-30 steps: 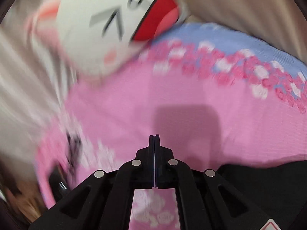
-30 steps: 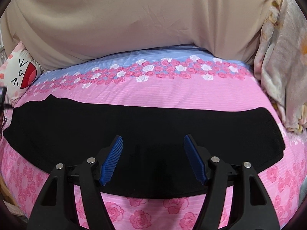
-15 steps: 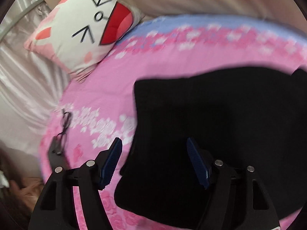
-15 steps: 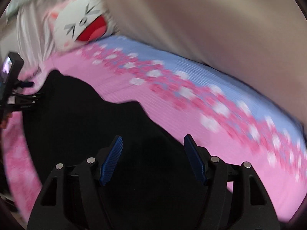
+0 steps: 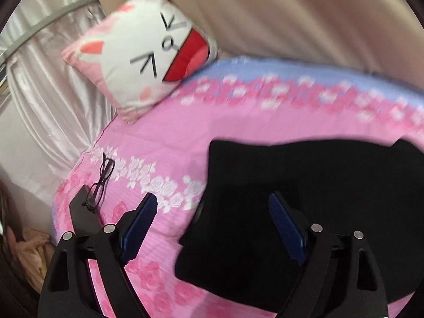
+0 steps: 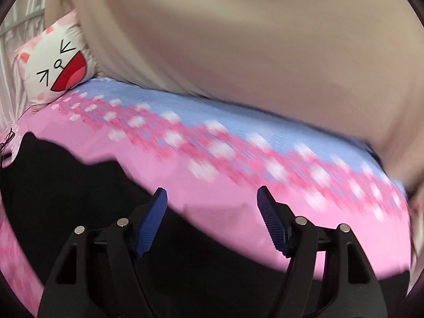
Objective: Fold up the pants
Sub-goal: 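Close the right gripper on the pants leg end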
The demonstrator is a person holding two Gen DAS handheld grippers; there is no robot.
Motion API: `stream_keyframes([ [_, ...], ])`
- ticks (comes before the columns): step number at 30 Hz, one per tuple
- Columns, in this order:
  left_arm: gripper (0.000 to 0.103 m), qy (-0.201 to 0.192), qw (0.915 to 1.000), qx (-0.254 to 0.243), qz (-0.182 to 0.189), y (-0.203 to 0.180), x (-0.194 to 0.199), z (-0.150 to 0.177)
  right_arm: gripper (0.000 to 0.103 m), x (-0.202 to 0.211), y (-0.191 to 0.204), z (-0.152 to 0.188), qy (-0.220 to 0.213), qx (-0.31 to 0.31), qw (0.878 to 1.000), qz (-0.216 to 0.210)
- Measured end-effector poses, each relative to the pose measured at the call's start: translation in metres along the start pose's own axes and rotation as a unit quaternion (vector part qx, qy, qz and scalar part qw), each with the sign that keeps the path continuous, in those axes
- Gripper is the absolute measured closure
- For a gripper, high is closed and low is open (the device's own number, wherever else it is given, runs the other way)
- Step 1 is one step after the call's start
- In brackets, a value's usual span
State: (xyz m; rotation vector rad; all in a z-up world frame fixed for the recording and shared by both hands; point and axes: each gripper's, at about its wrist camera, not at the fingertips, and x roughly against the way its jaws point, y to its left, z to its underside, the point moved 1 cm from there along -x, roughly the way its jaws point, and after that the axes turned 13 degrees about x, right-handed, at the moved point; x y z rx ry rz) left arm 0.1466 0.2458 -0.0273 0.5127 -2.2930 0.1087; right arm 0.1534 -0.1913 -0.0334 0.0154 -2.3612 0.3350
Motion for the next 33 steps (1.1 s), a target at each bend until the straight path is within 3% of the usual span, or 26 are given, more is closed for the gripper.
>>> stream_keyframes([
  [4,0.019,-0.011,0.9985,0.003,0.054,-0.033,0.038,0.007,0.035,0.037,-0.054,0.099,0.068,-0.037,0.996,0.051],
  [7,0.019,-0.006,0.9969,-0.016,0.077,-0.067,0.052,0.02,0.035,0.054,-0.112,0.172,0.127,-0.092,0.983,0.097],
  [8,0.019,-0.002,0.9962,-0.02,0.085,-0.076,0.055,0.024,0.028,0.062,-0.135,0.195,0.132,-0.118,0.979,0.102],
  [10,0.019,0.01,0.9945,-0.032,0.099,-0.101,0.062,0.037,0.028,0.082,-0.171,0.225,0.126,-0.176,0.971,0.099],
  [12,0.019,0.016,0.9933,-0.042,0.107,-0.117,0.069,0.046,0.028,0.111,-0.205,0.252,0.129,-0.212,0.957,0.148],
  [15,0.019,0.027,0.9909,-0.059,0.118,-0.146,0.079,0.063,0.029,0.148,-0.248,0.281,0.09,-0.277,0.945,0.15],
  [16,0.019,0.032,0.9901,-0.064,0.121,-0.154,0.081,0.067,0.034,0.156,-0.258,0.288,0.078,-0.294,0.942,0.144],
  [18,0.019,0.044,0.9878,-0.077,0.128,-0.178,0.085,0.079,0.056,0.16,-0.272,0.295,0.07,-0.307,0.94,0.131],
  [19,0.019,0.046,0.9872,-0.081,0.13,-0.185,0.086,0.081,0.072,0.157,-0.276,0.296,0.071,-0.308,0.941,0.124],
  [20,0.019,0.05,0.9861,-0.088,0.132,-0.197,0.089,0.086,0.077,0.152,-0.279,0.296,0.075,-0.306,0.942,0.119],
  [27,0.019,0.053,0.9785,-0.128,0.153,-0.246,0.111,0.106,0.078,0.114,-0.301,0.303,0.094,-0.307,0.943,0.092],
  [29,0.019,0.051,0.9775,-0.137,0.152,-0.254,0.115,0.108,0.09,0.119,-0.294,0.298,0.091,-0.292,0.948,0.092],
  [33,0.015,0.049,0.9775,-0.142,0.148,-0.261,0.115,0.108,0.091,0.145,-0.288,0.296,0.07,-0.285,0.951,0.101],
])
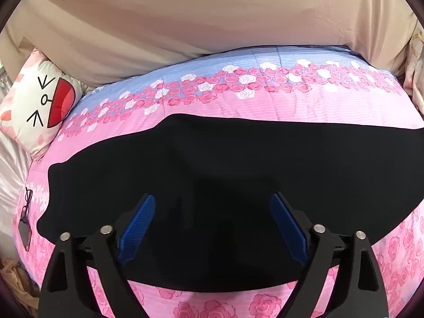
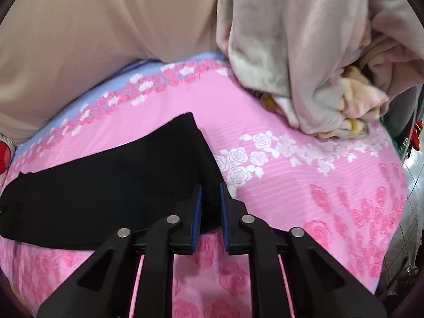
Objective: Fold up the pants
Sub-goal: 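Close the right gripper on the pants leg end, then lift the leg end with the right gripper and fold it toward the waistband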
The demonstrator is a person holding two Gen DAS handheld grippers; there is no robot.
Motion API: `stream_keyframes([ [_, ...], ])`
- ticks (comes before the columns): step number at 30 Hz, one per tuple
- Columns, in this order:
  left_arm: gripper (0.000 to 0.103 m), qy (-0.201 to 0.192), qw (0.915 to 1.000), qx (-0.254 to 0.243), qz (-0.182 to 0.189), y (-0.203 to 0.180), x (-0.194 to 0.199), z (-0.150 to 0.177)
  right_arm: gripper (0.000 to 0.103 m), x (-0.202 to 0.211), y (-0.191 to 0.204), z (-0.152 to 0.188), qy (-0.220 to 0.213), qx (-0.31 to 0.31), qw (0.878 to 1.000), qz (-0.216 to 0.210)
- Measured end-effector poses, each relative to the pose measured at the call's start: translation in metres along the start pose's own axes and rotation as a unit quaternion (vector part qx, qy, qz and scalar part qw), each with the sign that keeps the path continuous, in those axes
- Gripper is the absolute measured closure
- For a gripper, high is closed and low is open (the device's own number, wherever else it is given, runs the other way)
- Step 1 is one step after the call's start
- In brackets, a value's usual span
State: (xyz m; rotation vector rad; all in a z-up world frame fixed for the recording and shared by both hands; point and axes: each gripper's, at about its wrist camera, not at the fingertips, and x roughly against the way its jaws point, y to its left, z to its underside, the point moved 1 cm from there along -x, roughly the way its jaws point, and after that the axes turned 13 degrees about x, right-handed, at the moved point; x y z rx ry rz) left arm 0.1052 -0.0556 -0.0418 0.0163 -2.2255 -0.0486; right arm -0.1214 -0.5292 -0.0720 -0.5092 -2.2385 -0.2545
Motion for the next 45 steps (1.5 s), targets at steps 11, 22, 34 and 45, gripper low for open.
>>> stream_keyframes([
  [11,0.015,0.024,0.9997,-0.008,0.003,-0.006,-0.013,0.013,0.055,0.004,-0.019,0.018,-0.001,-0.039,0.999,0.024],
  [22,0.015,0.02,0.9997,-0.007,-0.007,0.005,-0.01,0.024,0.051,-0.017,-0.016,0.029,0.022,-0.06,0.997,-0.034],
  [34,0.015,0.024,0.9996,0.005,-0.017,0.02,-0.013,0.019,0.054,-0.04,-0.002,0.006,0.025,-0.034,0.999,-0.031],
  [45,0.014,0.045,0.9987,0.015,-0.021,0.028,-0.042,0.021,0.07,-0.043,0.001,0.006,0.023,-0.048,0.998,-0.044],
])
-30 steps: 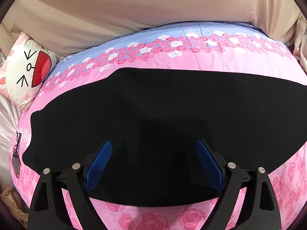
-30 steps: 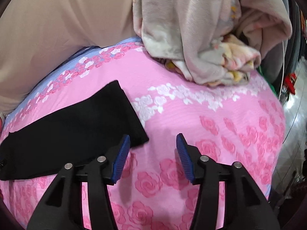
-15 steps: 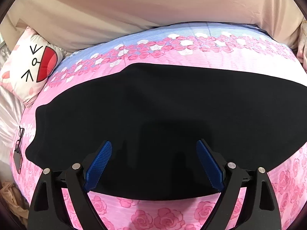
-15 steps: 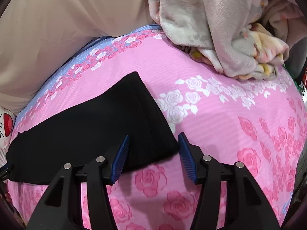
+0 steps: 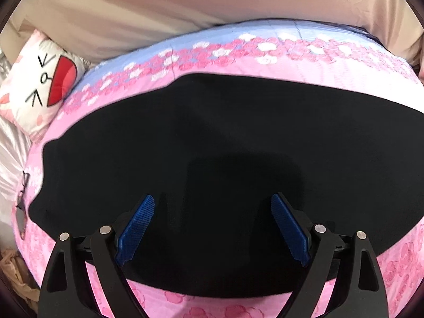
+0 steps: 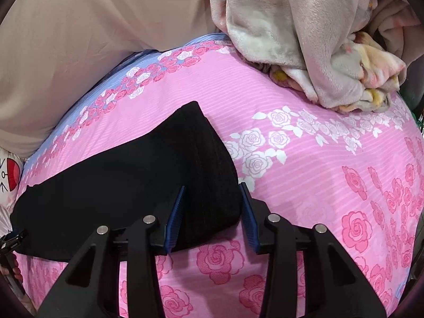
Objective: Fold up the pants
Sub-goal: 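Lift the leg end with the right gripper and fold it toward the waistband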
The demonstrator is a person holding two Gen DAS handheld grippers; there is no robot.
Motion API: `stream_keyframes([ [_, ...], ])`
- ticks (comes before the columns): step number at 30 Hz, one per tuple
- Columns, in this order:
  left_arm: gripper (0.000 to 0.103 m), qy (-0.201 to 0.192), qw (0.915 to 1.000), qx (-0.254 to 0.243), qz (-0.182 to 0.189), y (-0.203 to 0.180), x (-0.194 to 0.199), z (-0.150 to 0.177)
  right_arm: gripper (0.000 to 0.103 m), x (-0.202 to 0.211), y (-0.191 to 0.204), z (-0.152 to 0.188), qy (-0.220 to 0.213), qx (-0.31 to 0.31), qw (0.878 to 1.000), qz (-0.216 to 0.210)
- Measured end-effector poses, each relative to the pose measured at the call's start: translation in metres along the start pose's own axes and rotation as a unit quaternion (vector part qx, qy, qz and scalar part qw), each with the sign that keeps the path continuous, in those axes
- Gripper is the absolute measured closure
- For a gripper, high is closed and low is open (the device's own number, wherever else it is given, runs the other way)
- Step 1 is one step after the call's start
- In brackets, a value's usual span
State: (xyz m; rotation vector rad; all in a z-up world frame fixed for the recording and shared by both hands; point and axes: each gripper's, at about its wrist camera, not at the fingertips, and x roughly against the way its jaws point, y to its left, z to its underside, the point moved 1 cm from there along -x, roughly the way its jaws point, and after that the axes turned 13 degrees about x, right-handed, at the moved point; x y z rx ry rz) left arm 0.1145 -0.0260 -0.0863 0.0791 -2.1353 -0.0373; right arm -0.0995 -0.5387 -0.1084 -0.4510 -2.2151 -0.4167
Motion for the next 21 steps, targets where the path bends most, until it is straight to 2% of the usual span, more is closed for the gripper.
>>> stream_keyframes([
  [1,0.011,0.0,1.0,0.005,0.004,0.002,-0.001,0.0,0.079,0.0,0.001,0.0,0.001,0.002,1.0,-0.005],
  [2,0.009,-0.004,0.9999,0.009,0.004,0.004,-0.003,0.001,0.081,-0.001,0.003,-0.001,0.001,0.002,1.0,-0.012],
  [6,0.005,-0.004,0.9998,0.015,0.014,0.01,-0.007,0.001,0.083,0.009,0.019,-0.007,-0.013,0.005,1.0,-0.018],
  [10,0.005,0.008,0.9989,0.027,0.037,0.023,-0.008,0.001,0.083,0.032,0.049,-0.028,-0.041,0.01,0.997,-0.061],
  [14,0.005,0.002,0.9986,0.041,0.035,0.046,-0.003,0.003,0.083,0.055,0.098,-0.055,-0.067,0.041,0.991,-0.107],
  [17,0.005,-0.007,0.998,0.054,0.03,0.068,0.004,0.004,0.083,0.066,0.156,-0.077,-0.082,0.077,0.982,-0.152],
  [21,0.006,-0.026,0.9965,0.075,0.025,0.103,0.014,0.005,0.083,0.064,0.238,-0.096,-0.084,0.13,0.969,-0.192],
])
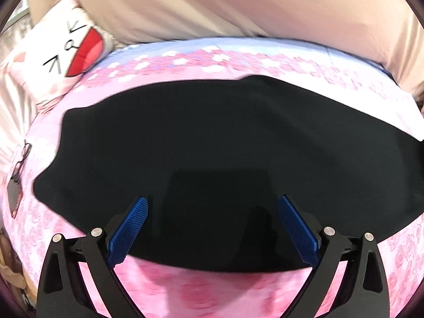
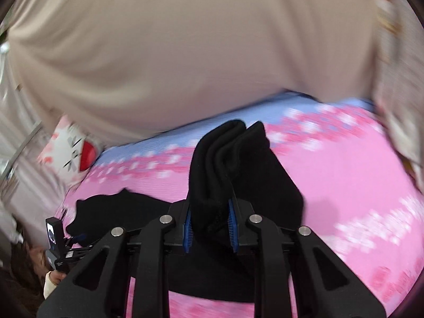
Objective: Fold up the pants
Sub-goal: 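Lift the leg end with the right gripper and fold it toward the waistband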
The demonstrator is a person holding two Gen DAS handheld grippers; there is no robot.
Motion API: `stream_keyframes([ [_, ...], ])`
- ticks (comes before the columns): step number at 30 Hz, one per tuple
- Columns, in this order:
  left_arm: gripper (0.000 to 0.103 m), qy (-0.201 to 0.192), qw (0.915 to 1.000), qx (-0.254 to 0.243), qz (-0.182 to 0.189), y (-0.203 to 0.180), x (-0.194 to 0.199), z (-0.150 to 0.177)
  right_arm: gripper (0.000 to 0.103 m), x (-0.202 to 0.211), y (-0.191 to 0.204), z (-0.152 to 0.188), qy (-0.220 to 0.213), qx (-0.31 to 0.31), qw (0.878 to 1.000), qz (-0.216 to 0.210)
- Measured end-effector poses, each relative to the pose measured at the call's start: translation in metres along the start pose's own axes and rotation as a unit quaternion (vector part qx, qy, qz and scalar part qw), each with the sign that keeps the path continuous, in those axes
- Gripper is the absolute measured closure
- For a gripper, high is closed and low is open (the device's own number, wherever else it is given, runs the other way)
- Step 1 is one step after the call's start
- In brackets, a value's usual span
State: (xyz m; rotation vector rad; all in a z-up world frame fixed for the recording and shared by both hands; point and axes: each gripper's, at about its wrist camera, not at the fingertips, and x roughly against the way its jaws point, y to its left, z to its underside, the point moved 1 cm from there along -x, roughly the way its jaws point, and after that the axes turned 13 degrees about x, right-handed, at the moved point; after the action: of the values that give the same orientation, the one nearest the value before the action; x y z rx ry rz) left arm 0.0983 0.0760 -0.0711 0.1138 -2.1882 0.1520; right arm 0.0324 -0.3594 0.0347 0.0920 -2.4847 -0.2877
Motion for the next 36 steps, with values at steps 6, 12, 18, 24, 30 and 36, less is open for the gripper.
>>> stream_keyframes([
  [6,0.005,-0.027,0.999,0.03,-0.02,0.056,0.014,-0.007,0.083,-0.074,0.113,-0.027,0.03,0.087,0.994,-0.059],
  [12,0.005,-0.04,0.9966,0.064,-0.033,0.108,0.024,-0.008,0.083,-0.153,0.214,-0.021,0.082,0.153,0.979,-0.108],
  [18,0.005,-0.043,0.9939,0.092,-0.043,0.145,0.024,-0.009,0.083,-0.217,0.281,0.015,0.139,0.201,0.961,-0.133],
  [24,0.005,-0.041,0.9923,0.108,-0.045,0.164,0.021,-0.008,0.083,-0.252,0.314,0.051,0.18,0.242,0.946,-0.118],
  [30,0.005,-0.036,0.9925,0.11,-0.04,0.164,0.015,-0.009,0.064,-0.251,0.335,0.072,0.182,0.316,0.928,-0.079],
  [36,0.005,-0.044,0.9931,0.103,-0.037,0.159,0.024,-0.01,0.054,-0.197,0.321,0.064,0.153,0.288,0.938,-0.114],
])
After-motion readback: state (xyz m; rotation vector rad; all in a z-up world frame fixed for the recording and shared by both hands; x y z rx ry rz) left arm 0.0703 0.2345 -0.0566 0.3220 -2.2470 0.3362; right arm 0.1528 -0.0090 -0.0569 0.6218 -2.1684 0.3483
